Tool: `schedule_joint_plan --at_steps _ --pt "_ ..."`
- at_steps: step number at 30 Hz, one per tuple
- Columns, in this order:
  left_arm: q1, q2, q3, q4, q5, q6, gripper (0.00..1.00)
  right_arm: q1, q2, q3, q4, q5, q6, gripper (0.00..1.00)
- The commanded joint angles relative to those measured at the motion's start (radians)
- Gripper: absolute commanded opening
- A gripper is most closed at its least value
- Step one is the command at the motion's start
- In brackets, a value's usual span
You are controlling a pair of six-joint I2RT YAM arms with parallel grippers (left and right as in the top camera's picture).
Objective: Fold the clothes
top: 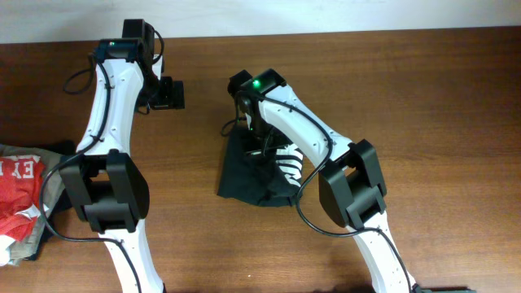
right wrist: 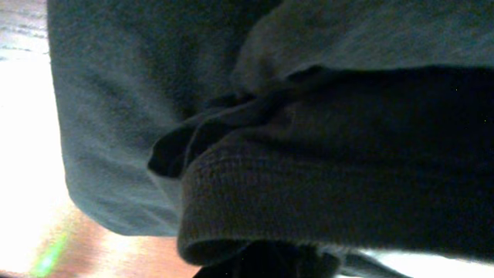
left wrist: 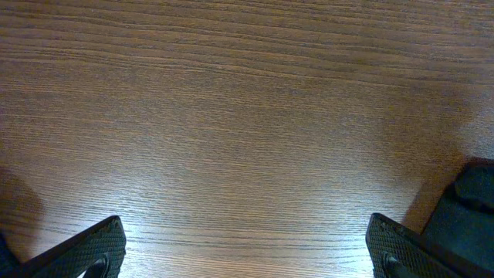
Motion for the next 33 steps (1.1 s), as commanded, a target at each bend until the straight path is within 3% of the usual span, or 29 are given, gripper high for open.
schedule_joint_plan --at_steps 1,10,16,19,22,24,28,33 --pt "0.009 0.009 -0.009 -0.005 0.012 0.005 0.99 -0.002 -0.014 0.009 0.029 -0.028 0.027 0.10" --pt "0.013 0.009 -0.009 -0.016 0.019 0.005 0.99 0.000 0.196 -0.045 0.152 -0.198 0.027 0.04" --pt "0.014 0.009 -0.009 -0.016 0.019 0.005 0.99 0.029 0.135 0.029 0.137 -0.038 -0.004 0.04" --pt "0.014 0.009 -0.009 -0.016 0.019 0.005 0.99 0.053 0.073 0.211 0.074 -0.015 -0.034 0.04" --pt "0.014 0.009 -0.009 -0.016 0.019 0.005 0.99 0.055 0.044 0.535 -0.052 0.051 -0.033 0.04" --pt "0.014 0.009 -0.009 -0.016 0.019 0.005 0.99 0.027 0.045 0.671 -0.156 0.203 0.039 0.04" --pt "0.014 0.009 -0.009 -0.016 0.019 0.005 0.99 -0.116 0.051 0.506 -0.228 0.219 0.053 0.04" --pt "0.014 0.009 -0.009 -0.013 0.019 0.005 0.99 -0.206 0.051 0.122 -0.033 0.165 0.023 0.04"
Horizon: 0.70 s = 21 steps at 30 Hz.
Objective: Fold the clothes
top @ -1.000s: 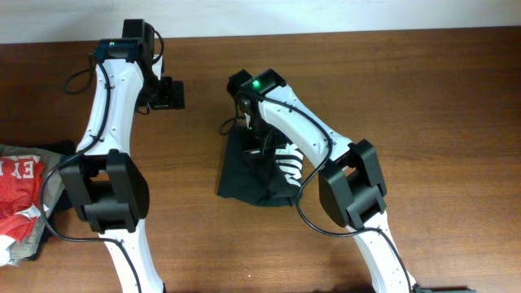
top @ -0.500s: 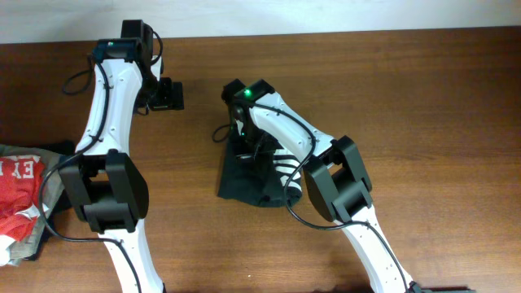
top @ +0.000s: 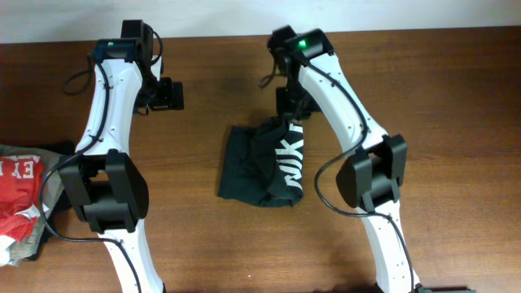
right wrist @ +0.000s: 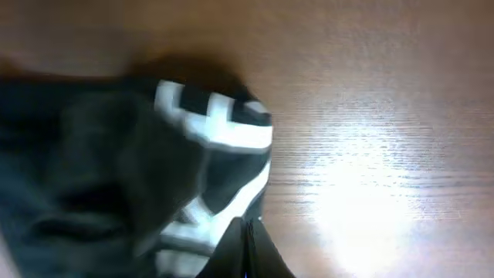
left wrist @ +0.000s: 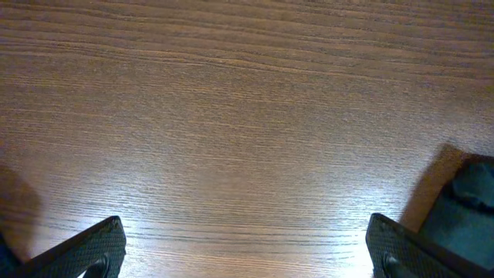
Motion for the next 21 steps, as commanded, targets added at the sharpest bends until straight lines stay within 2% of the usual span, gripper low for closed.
schedule_joint_plan --at_steps 1,4,8,11,13,15,17,21 --pt "0.008 0.009 -0.008 0.001 0.011 0.005 0.99 0.002 -0.002 -0.144 0.103 -0.066 -0.042 0.04" --pt "0.008 0.009 -0.008 0.001 0.011 0.005 0.99 0.062 -0.002 -0.233 0.219 -0.128 -0.044 0.04" --pt "0.008 0.009 -0.008 0.001 0.011 0.005 0.99 0.192 -0.002 -0.242 0.366 -0.177 -0.044 0.04" --pt "0.008 0.009 -0.008 0.003 0.011 0.005 0.99 0.247 -0.002 -0.242 0.410 -0.161 -0.042 0.04" --pt "0.008 0.009 -0.008 0.004 0.011 0.005 0.99 0.246 -0.002 -0.242 0.397 -0.138 0.024 0.05" --pt "0.008 0.009 -0.008 0.012 0.011 0.005 0.99 0.245 -0.002 -0.242 0.389 -0.104 0.025 0.05" --pt "0.015 0.009 -0.008 0.027 0.011 0.005 0.99 0.248 -0.002 -0.242 0.296 0.066 0.095 0.04" --pt "0.020 0.009 -0.008 0.042 0.011 0.005 0.99 0.240 -0.016 -0.240 0.174 0.135 0.084 0.04"
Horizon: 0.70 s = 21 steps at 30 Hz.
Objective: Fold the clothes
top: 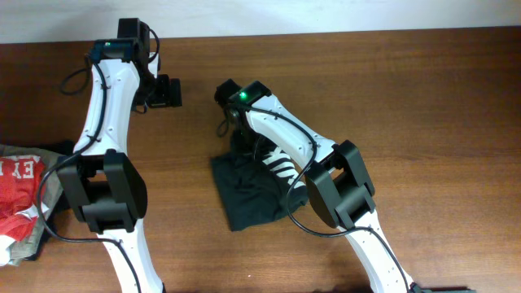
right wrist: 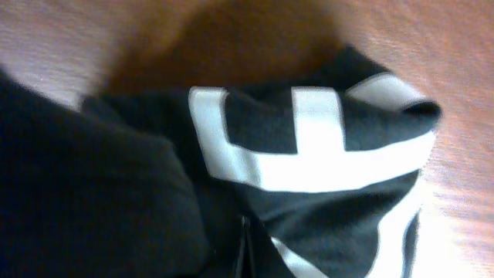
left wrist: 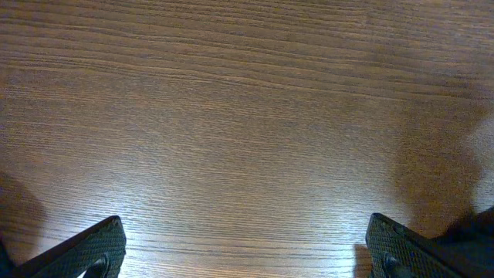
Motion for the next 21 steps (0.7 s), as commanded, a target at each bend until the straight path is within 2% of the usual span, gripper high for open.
schedule_joint_plan --at_steps 1,5,8,10,15,21 --pt "0.008 0.009 -0.008 0.007 0.008 0.005 0.99 -0.009 -0.035 0.000 -0.082 0.132 0.015 0.04" --pt "0.013 0.009 -0.008 0.034 0.008 0.005 0.99 -0.011 -0.154 0.000 -0.214 0.256 0.015 0.04" --pt "0.013 0.009 -0.008 0.035 0.008 0.005 0.99 -0.015 -0.206 -0.001 -0.358 0.216 -0.004 0.04" --pt "0.013 0.009 -0.008 0.035 0.008 0.005 0.99 -0.014 -0.206 -0.038 -0.357 0.052 -0.090 0.04" --pt "0.013 0.009 -0.008 0.020 0.008 0.005 0.99 -0.014 -0.206 -0.238 -0.239 -0.004 -0.117 0.04" --pt "0.013 0.009 -0.008 0.017 0.072 0.005 0.99 0.039 -0.207 -0.190 -0.274 -0.014 -0.117 0.04"
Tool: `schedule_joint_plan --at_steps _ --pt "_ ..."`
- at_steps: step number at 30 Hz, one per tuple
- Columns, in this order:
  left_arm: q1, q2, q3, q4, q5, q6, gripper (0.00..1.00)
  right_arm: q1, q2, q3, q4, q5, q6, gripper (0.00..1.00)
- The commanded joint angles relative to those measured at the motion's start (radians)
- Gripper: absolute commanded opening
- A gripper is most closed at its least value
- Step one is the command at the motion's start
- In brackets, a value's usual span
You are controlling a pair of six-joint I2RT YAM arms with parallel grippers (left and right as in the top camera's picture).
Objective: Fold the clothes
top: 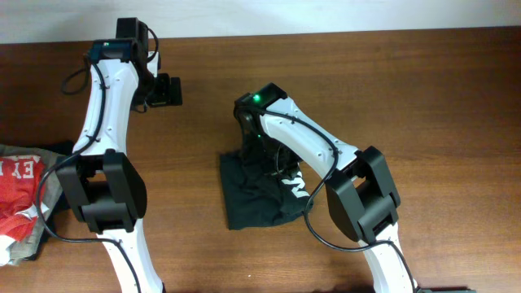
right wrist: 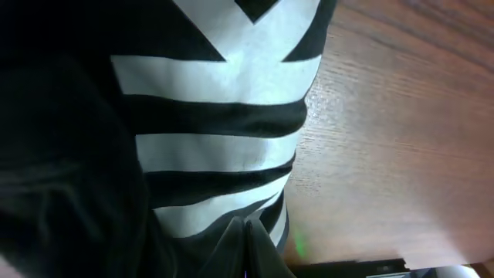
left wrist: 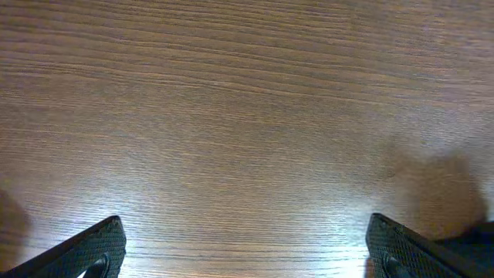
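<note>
A black garment with white lettering (top: 259, 194) lies bunched at the middle of the wooden table (top: 440, 122). In the right wrist view its white stripes (right wrist: 224, 116) fill the frame. My right gripper (top: 256, 146) is low over the garment's far edge. Its fingers are pressed together, (right wrist: 247, 249), with black cloth pinched at their tips. My left gripper (top: 167, 91) hovers open over bare wood at the far left, (left wrist: 245, 251), with nothing between its fingertips (left wrist: 96, 245).
A pile of clothes with a red shirt (top: 20, 191) on top lies at the table's left edge, beside the left arm's base. The right arm's own links reach across the garment's right side.
My right gripper has shifted a little right and toward the near side, over the garment's top edge. The white print now lies at the garment's right side. The left gripper has stayed put.
First my right gripper was down in the bunched black cloth at its far edge. Then it was farther back and right, with the lettered edge drawn up toward it. Then it was back at the left with the garment lying lower. Now it sits over the garment's top.
</note>
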Motion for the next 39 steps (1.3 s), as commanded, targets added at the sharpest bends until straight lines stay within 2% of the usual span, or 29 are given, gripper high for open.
schedule_joint_plan --at_steps 1,5,8,13,14,22,29,36,39 --pt "0.008 0.009 -0.008 0.006 0.036 0.005 0.99 0.072 -0.011 0.023 0.001 -0.027 -0.010 0.04" --pt "0.008 0.009 -0.008 0.009 0.033 0.005 0.99 0.204 -0.010 0.023 0.079 -0.086 -0.034 0.04" --pt "0.008 0.009 -0.008 -0.001 0.033 0.005 0.99 0.229 -0.009 0.022 0.101 -0.129 -0.034 0.04" --pt "0.008 0.009 -0.008 -0.033 0.033 0.005 0.99 0.185 0.029 -0.036 0.203 -0.167 -0.030 0.04" --pt "0.008 0.009 -0.008 -0.034 0.033 0.005 0.99 0.187 0.029 -0.033 0.215 -0.157 -0.081 0.04" --pt "0.008 0.009 -0.008 -0.029 0.033 0.005 0.99 0.159 -0.029 0.161 0.170 -0.116 -0.084 0.04" --pt "0.008 0.009 -0.008 -0.029 0.033 0.005 0.99 -0.005 0.052 -0.011 0.219 -0.114 -0.084 0.04" --pt "0.008 0.009 -0.008 -0.028 0.033 0.005 0.99 0.188 0.052 -0.045 0.235 -0.167 -0.087 0.04" --pt "0.008 0.009 -0.008 -0.027 0.035 0.005 0.99 0.228 0.052 -0.045 0.239 -0.172 -0.021 0.04"
